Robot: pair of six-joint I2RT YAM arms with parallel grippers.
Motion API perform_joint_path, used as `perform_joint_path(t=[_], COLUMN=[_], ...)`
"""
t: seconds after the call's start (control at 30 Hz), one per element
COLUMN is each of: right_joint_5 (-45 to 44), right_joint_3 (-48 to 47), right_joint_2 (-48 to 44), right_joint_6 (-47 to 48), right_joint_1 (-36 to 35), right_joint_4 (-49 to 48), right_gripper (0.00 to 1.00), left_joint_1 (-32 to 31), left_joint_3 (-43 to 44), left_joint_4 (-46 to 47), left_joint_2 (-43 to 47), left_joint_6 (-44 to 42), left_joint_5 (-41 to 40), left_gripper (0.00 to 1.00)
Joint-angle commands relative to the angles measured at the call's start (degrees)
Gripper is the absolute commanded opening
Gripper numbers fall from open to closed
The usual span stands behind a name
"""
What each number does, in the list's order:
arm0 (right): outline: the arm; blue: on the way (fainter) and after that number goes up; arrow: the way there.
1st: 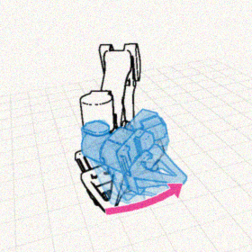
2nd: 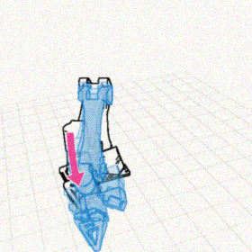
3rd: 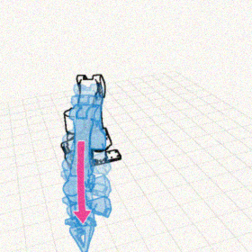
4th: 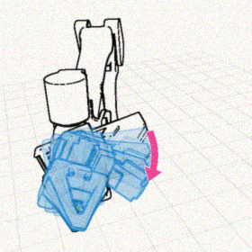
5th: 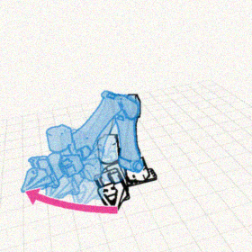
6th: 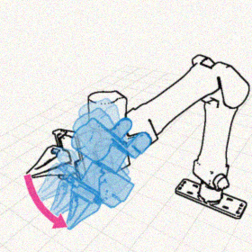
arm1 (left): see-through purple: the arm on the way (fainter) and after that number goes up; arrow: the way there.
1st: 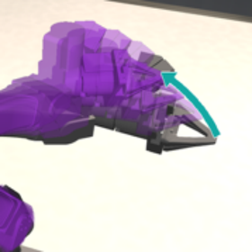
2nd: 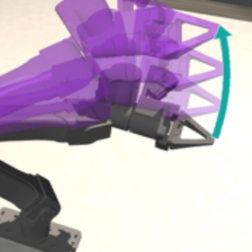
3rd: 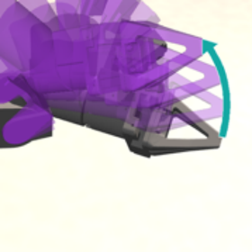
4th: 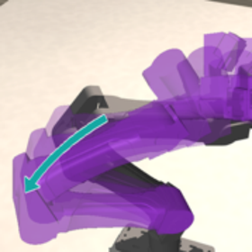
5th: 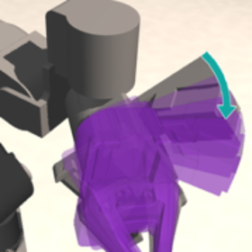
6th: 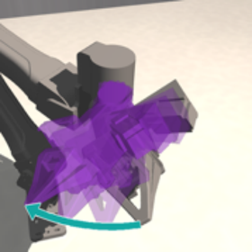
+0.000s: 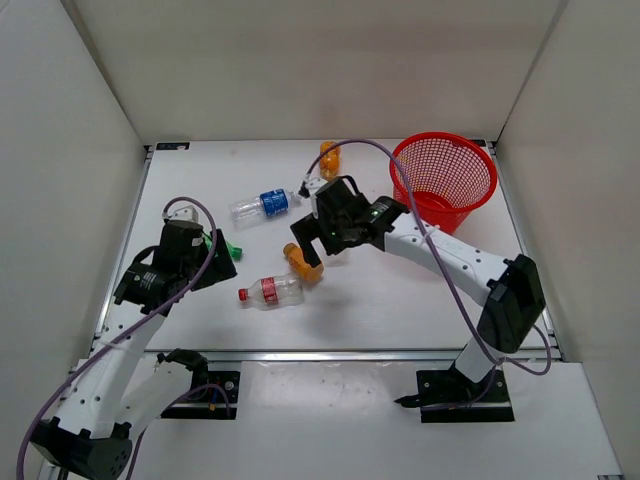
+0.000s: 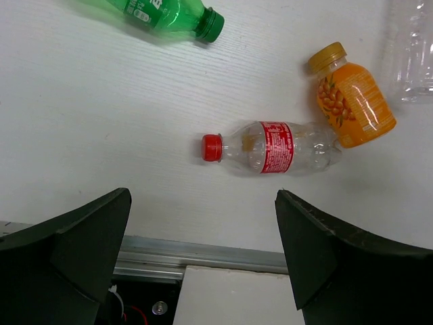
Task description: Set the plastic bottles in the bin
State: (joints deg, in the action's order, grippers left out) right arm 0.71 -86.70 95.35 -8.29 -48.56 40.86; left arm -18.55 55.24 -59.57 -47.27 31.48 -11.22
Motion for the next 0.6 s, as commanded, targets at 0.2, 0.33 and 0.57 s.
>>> perform_joint_path(t=[0.2, 0.33, 0.57], right_joint_5=[-6.6, -9.2, -12.7], right_joint_3=[6.3, 4.1, -1.7], right_joint_2=[-6.8, -0.5, 12.0], right_joint_6=[-0.8, -1.5, -3.4], right_joint_1=[2.2, 5.3, 9.3], right_joint_4=[-10.5, -12.3, -17.6], right_gripper=[0.99, 0.99, 0.95], left_joint_1=[-0.2, -0.2, -1.6], left_joint_3=[0.9, -1.9, -2.6], left_joint_4=[1.2, 3.1, 1.7], left_joint_2=[-1.3, -1.3, -1.5], left_joint_6=[-0.5, -2.9, -5.8], left_joint_5=[1.6, 6.8, 8.9], left_gripper=[0.99, 0.99, 0.98])
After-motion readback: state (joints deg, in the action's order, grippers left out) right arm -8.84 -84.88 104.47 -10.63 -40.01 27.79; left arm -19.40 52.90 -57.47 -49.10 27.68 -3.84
